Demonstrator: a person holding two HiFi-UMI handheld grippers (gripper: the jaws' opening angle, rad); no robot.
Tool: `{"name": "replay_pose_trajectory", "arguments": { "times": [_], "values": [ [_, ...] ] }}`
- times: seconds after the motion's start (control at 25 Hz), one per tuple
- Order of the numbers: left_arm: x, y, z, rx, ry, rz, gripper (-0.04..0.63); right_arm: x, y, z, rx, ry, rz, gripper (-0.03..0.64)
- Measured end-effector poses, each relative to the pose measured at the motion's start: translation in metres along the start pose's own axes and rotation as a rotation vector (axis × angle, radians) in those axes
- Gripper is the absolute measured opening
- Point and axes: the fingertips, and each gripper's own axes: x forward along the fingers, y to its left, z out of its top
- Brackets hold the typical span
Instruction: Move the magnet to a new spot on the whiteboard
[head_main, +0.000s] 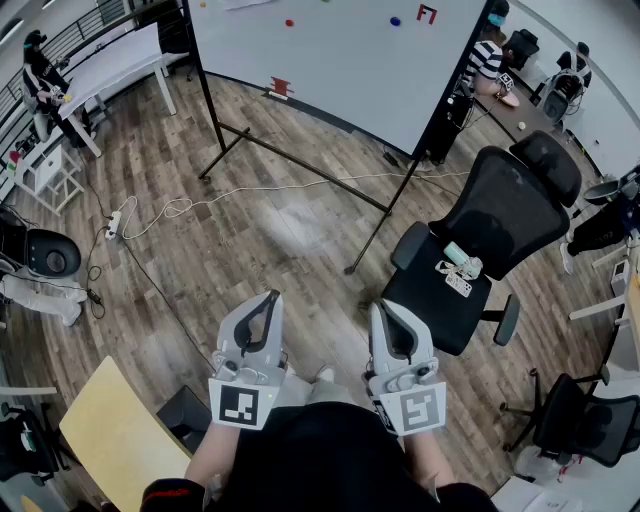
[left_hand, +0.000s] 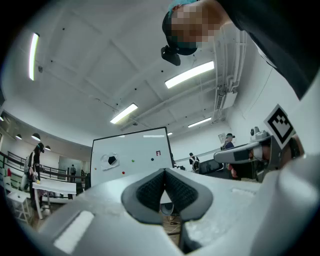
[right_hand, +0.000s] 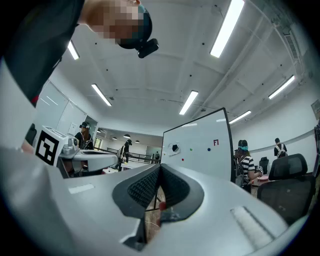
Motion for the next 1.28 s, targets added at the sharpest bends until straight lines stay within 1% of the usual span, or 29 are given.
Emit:
{"name": "replay_pose_trajectory", "arguments": {
  "times": [0.28,0.6,0.76,1.04,1.28],
  "values": [
    [-0.002,0.001,-0.003,0.006,0.017,0.004,0.002,0.005,0.001,-0.002,0.000,0.007,0.017,0.002],
    [-0.002,0.011,-0.003,0.003,0.007,0.002,0.002,0.012,0.007,-0.002,-0.003,0.012,0.004,0.002],
    [-0.005,0.016,-0.007,-0.005,0.002,0.000,0.002,0.014,0.013,-0.003,0.011,0.004,-0.007,0.002],
    [-0.014,0.038,-0.011,0.000,0.000,-0.013,0.002,0.029,0.030,-0.001,-0.010,0.016,-0.039,0.002],
    [-0.020,0.059,-0.011,0.006,-0.023,-0.022,0.002,0.039,0.047,-0.001,-0.013,0.005,-0.054,0.002]
  ]
}}
